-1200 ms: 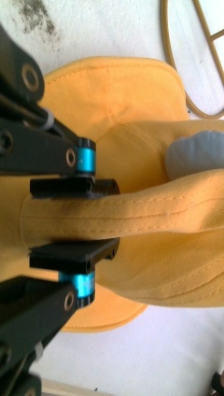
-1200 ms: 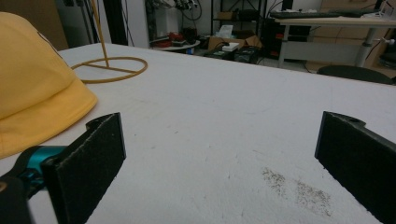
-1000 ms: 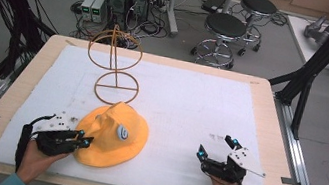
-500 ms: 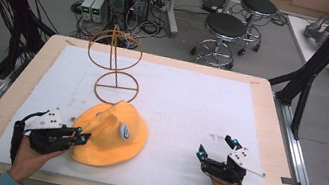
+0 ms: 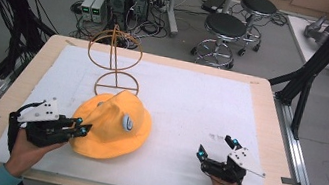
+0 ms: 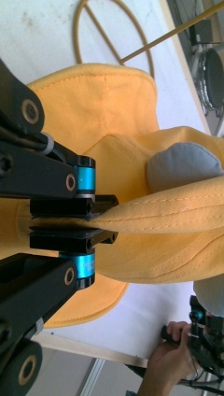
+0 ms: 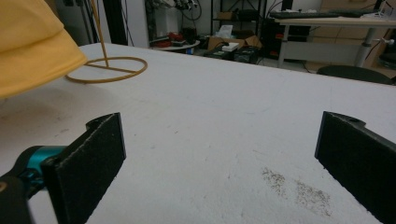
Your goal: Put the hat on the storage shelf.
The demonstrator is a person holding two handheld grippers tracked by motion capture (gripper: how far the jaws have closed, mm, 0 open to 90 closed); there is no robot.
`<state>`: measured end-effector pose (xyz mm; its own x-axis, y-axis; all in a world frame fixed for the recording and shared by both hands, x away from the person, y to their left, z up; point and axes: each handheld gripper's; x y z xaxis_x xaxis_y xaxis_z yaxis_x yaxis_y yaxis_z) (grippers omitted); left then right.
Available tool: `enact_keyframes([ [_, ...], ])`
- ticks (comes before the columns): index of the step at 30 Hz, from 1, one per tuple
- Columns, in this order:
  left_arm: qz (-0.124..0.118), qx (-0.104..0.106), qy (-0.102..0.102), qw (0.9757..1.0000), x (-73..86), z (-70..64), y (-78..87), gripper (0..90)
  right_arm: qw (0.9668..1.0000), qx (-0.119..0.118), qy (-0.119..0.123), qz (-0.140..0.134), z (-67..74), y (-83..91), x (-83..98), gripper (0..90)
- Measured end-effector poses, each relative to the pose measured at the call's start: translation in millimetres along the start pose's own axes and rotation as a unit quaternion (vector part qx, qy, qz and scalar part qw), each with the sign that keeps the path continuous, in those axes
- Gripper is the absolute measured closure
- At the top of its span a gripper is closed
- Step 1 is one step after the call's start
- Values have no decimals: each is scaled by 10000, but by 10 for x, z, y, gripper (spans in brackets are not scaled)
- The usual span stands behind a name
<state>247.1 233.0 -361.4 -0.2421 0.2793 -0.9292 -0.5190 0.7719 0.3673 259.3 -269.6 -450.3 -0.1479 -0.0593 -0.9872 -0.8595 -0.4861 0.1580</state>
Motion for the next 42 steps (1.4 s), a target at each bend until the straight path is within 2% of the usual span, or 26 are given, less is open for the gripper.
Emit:
enact_keyframes([
  [8,-95,-30,-295,9995,-301,-50,3,847,10000,4,-33,-9,-2,-1,0,6],
  [15,-157,-31,-409,9990,-485,-95,-22,847,10000,7,-5,-3,2,-1,0,6],
  [26,-207,-40,-364,9991,-611,-57,-56,847,10000,-3,-24,-23,-2,-2,-1,6],
  [42,-386,-117,-348,9986,-921,77,-36,848,10000,-1,-10,-4,2,-1,-1,6],
])
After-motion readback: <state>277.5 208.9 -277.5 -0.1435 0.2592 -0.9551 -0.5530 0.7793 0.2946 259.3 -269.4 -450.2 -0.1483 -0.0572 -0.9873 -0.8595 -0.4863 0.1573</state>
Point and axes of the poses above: each handheld gripper's, and its own axes: y roughly backward along the jaws, x roughly out of its underside, z roughly to its left, and after that the axes turned 2 degrees about -z, right-handed
